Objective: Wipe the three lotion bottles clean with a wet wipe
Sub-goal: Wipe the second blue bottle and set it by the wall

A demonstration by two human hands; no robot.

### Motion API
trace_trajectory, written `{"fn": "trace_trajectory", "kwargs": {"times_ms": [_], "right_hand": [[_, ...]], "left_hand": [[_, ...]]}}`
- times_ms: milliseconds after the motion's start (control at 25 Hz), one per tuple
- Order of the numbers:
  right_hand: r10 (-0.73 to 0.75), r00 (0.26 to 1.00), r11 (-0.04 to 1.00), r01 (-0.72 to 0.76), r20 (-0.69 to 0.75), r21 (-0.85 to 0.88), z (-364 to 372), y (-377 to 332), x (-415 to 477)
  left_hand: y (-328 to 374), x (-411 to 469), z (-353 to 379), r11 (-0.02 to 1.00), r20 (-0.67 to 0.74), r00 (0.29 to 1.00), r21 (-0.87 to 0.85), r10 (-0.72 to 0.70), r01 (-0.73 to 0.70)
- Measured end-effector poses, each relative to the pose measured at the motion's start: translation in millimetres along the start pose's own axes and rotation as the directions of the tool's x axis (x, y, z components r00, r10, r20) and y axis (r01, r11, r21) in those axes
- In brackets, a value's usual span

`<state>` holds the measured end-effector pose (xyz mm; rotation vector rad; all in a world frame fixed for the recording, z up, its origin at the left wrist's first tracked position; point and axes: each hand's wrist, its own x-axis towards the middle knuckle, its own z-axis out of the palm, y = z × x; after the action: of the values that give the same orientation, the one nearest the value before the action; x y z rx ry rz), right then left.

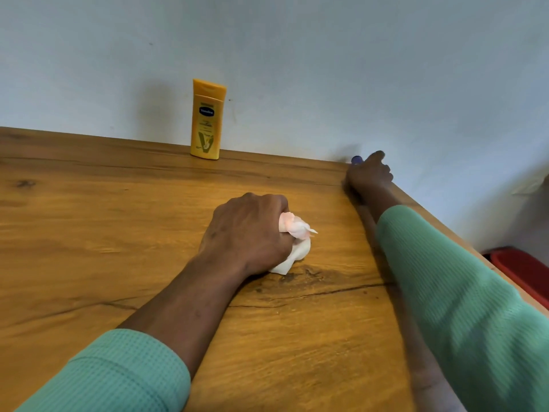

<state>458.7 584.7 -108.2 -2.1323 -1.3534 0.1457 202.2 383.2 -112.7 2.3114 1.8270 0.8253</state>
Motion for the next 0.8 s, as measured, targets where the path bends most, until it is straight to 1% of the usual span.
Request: {"fn": "trace_trajectory", "kwargs": {"times_ms": [80, 120, 160, 200, 240, 280, 320, 360, 440, 480, 640, 800], "right_hand": [[0.088, 0.980, 0.992, -0.103, 0.177, 0.078, -23.8, -6.6, 7.3], [0.099, 0.965, 0.988, -0.125, 0.244, 0.095, -34.5, -11.6, 11.0], [0.078, 0.956, 0.980, -0.125, 0.283, 0.154, -41.0, -16.4, 14.2], [0.016, 0.953, 0.949, -0.110, 0.303, 0.295, -42.9, -20.2, 17.5], [-0.044, 0.955, 0.875, -0.105, 0.295, 0.472, -42.6, -22.8, 17.9], [-0.096, 0.961, 0.786, -0.086, 0.258, 0.613, -39.7, -23.9, 18.4], [-0.147, 0.964, 0.714, -0.053, 0.223, 0.698, -35.9, -25.2, 16.7], [-0.194, 0.958, 0.690, -0.019, 0.211, 0.723, -30.0, -25.8, 15.2], [-0.270, 0.939, 0.713, 0.046, 0.214, 0.699, -17.7, -25.2, 11.6], [-0.281, 0.935, 0.717, 0.055, 0.216, 0.695, -12.8, -24.4, 11.0], [-0.280, 0.926, 0.693, 0.013, 0.253, 0.721, -7.0, -24.1, 10.8], [-0.271, 0.927, 0.756, 0.037, 0.261, 0.653, -7.9, -20.5, 14.3]], "left_hand": [[0.3, 0.2, 0.0, 1.000, 0.001, 1.000, 0.005, 0.000, 0.000], [0.1, 0.3, -0.3, 1.000, 0.004, 1.000, 0.008, -0.001, 0.001], [0.0, 0.1, -0.9, 1.000, 0.008, 1.000, 0.009, -0.004, 0.004], [0.3, 0.0, -1.3, 1.000, 0.009, 1.000, 0.005, -0.008, 0.008], [0.6, -0.5, -1.3, 1.000, 0.007, 1.000, 0.001, -0.010, 0.010], [1.2, -0.7, -1.5, 1.000, 0.006, 1.000, -0.002, -0.009, 0.009], [1.6, -1.1, -2.0, 1.000, 0.007, 1.000, -0.004, -0.009, 0.009], [1.8, -1.4, -2.5, 1.000, 0.010, 1.000, -0.007, -0.010, 0.010], [1.7, -1.4, -3.9, 1.000, 0.017, 1.000, -0.018, -0.014, 0.014], [1.6, -1.0, -4.0, 1.000, 0.017, 1.000, -0.024, -0.013, 0.013], [-0.5, -0.5, -3.8, 0.999, 0.000, 1.000, -0.031, -0.013, 0.013], [1.7, 0.3, -5.0, 0.999, 0.002, 1.000, -0.042, -0.002, 0.003]]}}
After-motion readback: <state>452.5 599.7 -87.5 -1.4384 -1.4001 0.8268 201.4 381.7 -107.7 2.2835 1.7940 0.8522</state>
